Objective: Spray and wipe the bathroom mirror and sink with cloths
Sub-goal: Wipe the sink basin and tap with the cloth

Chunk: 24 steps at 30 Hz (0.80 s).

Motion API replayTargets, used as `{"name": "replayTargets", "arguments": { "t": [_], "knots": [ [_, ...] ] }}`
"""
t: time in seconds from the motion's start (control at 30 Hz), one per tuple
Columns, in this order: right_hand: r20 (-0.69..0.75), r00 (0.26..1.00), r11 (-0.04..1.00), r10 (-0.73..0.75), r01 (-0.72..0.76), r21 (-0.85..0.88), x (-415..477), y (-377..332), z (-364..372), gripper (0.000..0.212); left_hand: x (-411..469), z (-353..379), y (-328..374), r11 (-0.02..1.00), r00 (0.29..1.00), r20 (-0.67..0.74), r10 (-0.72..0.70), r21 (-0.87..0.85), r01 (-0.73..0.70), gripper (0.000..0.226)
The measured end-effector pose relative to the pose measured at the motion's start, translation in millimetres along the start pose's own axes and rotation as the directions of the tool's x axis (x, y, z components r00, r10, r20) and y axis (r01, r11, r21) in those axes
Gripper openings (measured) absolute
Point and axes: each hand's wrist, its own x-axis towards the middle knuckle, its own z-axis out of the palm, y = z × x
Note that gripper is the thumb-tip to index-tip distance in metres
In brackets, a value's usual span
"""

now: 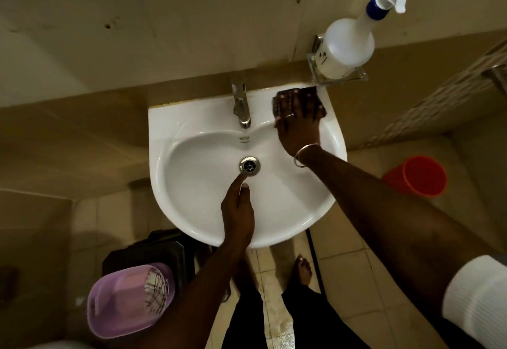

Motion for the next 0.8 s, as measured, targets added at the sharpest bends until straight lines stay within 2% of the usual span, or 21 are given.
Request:
{"name": "replayTargets", "arguments": {
  "t": [0.07, 0.17, 0.3, 0.37, 0.47, 0.5, 0.57, 0.7, 0.8],
  "knots": [
    [0.036, 0.991, 0.992, -0.129, 0.128, 0.013, 3.9, -29.7, 2.0, 0.061, 4.5, -11.8, -0.3, 0.999, 0.999, -0.021, 0.026, 0.021, -0.025, 0.034],
    [0.009, 0.975, 0.968, -0.223, 0.220, 0.123, 9.5, -53.7, 1.0, 0.054, 13.7, -27.1, -3.1, 0.998, 0.997, -0.051, 0.056, 0.036, -0.054, 0.034],
    [0.058, 0.923, 0.925, -0.380, 0.379, 0.032, 14.7, -26.2, -2.2, 0.061, 23.8, -39.1, 0.9, 0.995, 0.994, -0.062, 0.093, 0.040, -0.091, 0.035],
    [0.090, 0.932, 0.936, -0.351, 0.351, 0.010, 17.6, -8.9, -6.8, 0.064, 29.9, -44.3, 5.9, 0.991, 0.991, -0.055, 0.118, 0.065, -0.115, 0.035],
    [0.087, 0.989, 0.992, -0.123, 0.126, -0.027, 11.2, 15.6, -9.8, 0.065, 40.5, -56.8, 10.8, 0.978, 0.983, -0.035, 0.181, 0.115, -0.176, 0.036],
    [0.069, 0.997, 0.999, -0.035, 0.036, -0.017, 5.8, 23.0, -10.1, 0.065, 44.5, -61.1, 12.0, 0.973, 0.980, -0.029, 0.196, 0.129, -0.191, 0.036],
    [0.043, 0.998, 0.998, 0.054, -0.053, -0.019, -8.8, 31.7, -8.4, 0.065, 52.2, -70.4, 11.9, 0.969, 0.979, -0.016, 0.201, 0.152, -0.196, 0.036],
    [0.061, 0.998, 0.998, 0.030, -0.026, -0.064, -42.2, 36.4, 1.1, 0.073, 61.6, -87.0, 4.0, 0.952, 0.974, 0.039, 0.223, 0.208, -0.227, 0.036],
    [0.109, 0.990, 0.974, -0.092, 0.112, -0.199, -66.7, 53.9, 8.3, 0.079, 65.3, -95.2, -4.5, 0.939, 0.968, 0.081, 0.238, 0.238, -0.250, 0.037]
  ]
}}
